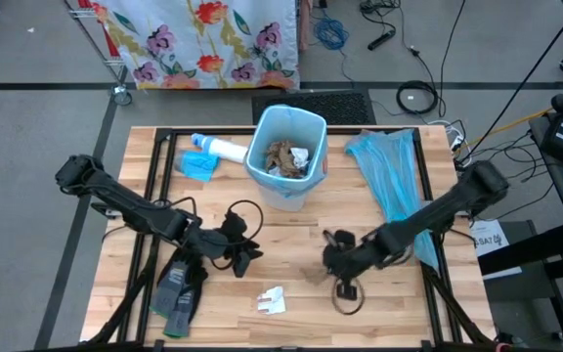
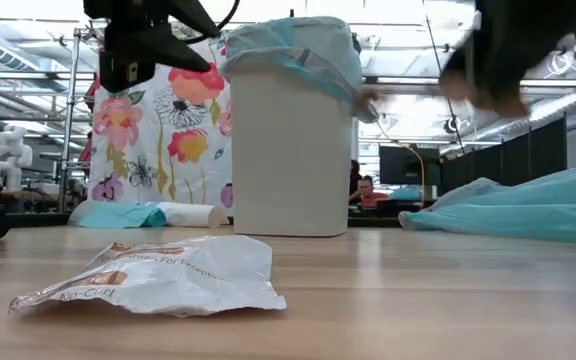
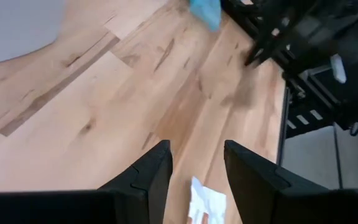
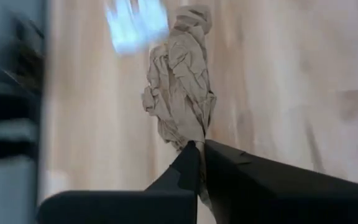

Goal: Place trash/remove bag and relplace
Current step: Put the brown paper into the trash bin

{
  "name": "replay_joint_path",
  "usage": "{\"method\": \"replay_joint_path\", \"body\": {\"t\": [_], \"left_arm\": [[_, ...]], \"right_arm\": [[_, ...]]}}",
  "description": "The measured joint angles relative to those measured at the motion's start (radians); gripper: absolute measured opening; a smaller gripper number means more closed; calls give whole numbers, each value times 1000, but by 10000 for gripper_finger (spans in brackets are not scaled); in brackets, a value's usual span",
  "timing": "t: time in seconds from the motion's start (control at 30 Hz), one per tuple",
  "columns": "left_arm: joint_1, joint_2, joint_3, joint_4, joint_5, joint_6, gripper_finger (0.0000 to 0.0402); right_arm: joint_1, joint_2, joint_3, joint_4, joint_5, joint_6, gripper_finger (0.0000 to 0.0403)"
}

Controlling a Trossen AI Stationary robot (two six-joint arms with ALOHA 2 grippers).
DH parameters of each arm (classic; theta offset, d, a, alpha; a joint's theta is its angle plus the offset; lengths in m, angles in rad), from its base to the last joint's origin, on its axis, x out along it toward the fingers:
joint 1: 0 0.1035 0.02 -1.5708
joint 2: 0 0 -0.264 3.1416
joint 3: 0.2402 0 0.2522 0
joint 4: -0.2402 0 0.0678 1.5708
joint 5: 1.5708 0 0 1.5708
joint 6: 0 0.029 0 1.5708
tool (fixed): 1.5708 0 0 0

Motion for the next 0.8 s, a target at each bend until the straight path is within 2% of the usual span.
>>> {"method": "replay_joint_path", "body": {"t": [0.17, 0.3, 0.47, 0.6, 0.8], "left_arm": [[10, 33, 0, 0, 1, 2, 150], [18, 43, 0, -6, 6, 15, 150], [52, 40, 0, -31, 45, 77, 150], [98, 38, 0, -29, 104, 131, 150], [167, 38, 0, -30, 181, 218, 150]], "right_arm": [[-25, -208, 17, -43, 97, 71, 1], [-37, -280, 170, -208, 208, 50, 1], [-79, -238, 452, -410, 333, -75, 0], [-171, -170, 641, -474, 393, -195, 0], [-372, -66, 780, -472, 403, -329, 0]]}}
